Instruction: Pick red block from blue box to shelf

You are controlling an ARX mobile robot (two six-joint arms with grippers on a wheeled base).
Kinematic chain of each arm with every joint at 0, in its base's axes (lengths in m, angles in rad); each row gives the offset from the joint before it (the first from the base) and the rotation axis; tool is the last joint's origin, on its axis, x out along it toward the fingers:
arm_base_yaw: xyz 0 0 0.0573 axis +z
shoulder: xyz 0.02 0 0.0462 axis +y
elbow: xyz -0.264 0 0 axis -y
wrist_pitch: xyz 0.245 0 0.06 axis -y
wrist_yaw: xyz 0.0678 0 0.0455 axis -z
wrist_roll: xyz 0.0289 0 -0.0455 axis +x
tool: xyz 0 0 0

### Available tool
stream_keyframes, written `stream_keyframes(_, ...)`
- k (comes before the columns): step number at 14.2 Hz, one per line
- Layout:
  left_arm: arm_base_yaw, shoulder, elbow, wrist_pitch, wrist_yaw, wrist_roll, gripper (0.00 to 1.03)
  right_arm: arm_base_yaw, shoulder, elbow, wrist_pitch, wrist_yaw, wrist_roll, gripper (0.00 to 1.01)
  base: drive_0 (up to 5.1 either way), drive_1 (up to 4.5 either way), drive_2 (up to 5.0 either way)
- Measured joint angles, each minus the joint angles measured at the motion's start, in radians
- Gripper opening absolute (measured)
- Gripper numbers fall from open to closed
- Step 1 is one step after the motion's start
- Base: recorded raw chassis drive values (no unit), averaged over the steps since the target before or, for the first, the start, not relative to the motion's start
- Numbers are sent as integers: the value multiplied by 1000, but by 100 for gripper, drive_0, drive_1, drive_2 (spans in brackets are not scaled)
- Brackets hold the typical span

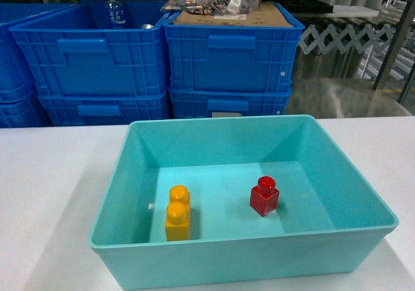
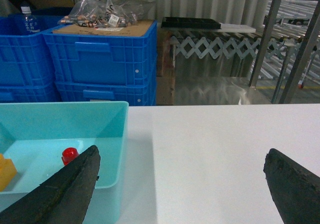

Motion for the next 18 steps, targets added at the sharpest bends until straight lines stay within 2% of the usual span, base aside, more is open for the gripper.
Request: stream_keyframes(18, 0, 0, 0, 0, 0, 0, 98, 0, 0, 0, 0, 0, 0, 98, 0, 0, 0)
